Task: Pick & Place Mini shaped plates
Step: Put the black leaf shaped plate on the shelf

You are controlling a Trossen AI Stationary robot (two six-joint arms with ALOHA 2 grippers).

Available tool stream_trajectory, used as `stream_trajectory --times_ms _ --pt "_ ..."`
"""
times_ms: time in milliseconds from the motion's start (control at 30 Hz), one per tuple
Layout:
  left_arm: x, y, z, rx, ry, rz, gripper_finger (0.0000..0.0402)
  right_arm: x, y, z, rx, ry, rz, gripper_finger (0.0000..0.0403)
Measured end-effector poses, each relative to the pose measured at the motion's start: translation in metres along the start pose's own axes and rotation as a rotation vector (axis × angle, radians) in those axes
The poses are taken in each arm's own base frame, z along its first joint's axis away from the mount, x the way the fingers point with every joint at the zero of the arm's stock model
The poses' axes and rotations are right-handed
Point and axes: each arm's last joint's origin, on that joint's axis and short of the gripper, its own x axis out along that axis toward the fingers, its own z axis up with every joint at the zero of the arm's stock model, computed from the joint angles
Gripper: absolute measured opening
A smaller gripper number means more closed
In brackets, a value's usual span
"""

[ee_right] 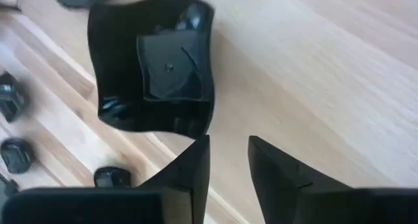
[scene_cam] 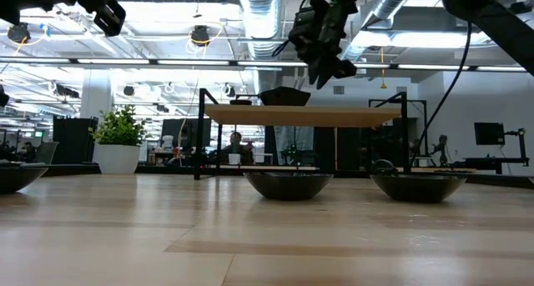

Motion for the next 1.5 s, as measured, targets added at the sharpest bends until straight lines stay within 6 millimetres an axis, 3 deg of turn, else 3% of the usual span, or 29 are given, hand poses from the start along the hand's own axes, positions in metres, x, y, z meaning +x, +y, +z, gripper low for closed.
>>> stream_trajectory --times_ms 100,233,433,533,733,967,1167,1333,1500 --pt "0.000 0.000 0.000 -0.017 0.000 0.000 0.0090 -0.011 0.001 -0.003 0.020 -0.030 0.009 0.0098" --pt "0.000 0.000 0.000 -0.059 0.003 -0.010 0.0090 -0.047 0.022 -0.027 -0.093 -0.097 0.094 0.0098" --pt "0.000 0.000 0.000 -0.079 0.005 -0.017 0.0090 -0.098 0.079 -0.094 -0.240 -0.211 0.136 0.0097" --pt "0.000 0.000 0.000 -0.079 0.005 -0.016 0.0090 -0.113 0.109 -0.132 -0.337 -0.273 0.094 0.0097" --pt "0.000 -0.001 0.000 -0.079 0.005 -0.017 0.0090 -0.121 0.154 -0.200 -0.458 -0.327 0.050 0.0097" --pt "0.000 0.000 0.000 -0.078 0.004 -0.015 0.0090 -0.095 0.186 -0.250 -0.534 -0.300 -0.031 0.0097" --pt "0.000 -0.001 0.001 -0.125 -0.001 -0.016 0.0090 -0.062 0.187 -0.267 -0.563 -0.288 -0.185 0.0097" --pt "0.000 -0.001 0.001 -0.128 -0.004 -0.017 0.0090 -0.052 0.160 -0.278 -0.536 -0.324 -0.274 0.0097" --pt "0.000 -0.001 0.001 -0.198 -0.009 -0.019 0.0090 -0.047 0.130 -0.288 -0.481 -0.459 -0.124 0.0097"
